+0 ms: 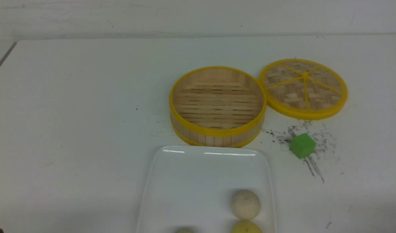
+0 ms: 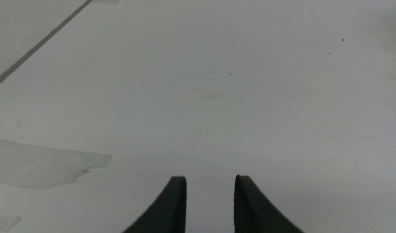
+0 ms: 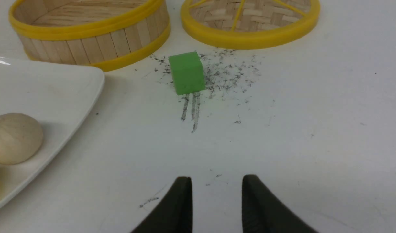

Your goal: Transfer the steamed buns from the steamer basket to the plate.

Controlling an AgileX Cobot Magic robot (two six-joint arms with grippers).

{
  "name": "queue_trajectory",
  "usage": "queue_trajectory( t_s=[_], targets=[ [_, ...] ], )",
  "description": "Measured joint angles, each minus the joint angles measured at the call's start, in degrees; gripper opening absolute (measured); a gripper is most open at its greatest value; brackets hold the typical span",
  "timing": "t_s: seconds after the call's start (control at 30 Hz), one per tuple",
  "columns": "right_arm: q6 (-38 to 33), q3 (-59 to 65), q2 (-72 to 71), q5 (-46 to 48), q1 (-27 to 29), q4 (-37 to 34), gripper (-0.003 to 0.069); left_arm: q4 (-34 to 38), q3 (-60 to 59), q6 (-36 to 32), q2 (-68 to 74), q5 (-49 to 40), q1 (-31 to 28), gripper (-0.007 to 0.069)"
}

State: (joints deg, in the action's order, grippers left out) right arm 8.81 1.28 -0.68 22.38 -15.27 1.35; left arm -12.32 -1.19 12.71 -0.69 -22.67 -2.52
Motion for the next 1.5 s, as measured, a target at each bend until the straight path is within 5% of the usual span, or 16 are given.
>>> queue_trajectory(
  t_s=[1.5],
  targets=[
    [0.00,0.00,0.00,0.06,0.00,0.02,0.0242,-0.85,0.00,0.00,0.00,0.00,0.00,0.0242]
  ],
)
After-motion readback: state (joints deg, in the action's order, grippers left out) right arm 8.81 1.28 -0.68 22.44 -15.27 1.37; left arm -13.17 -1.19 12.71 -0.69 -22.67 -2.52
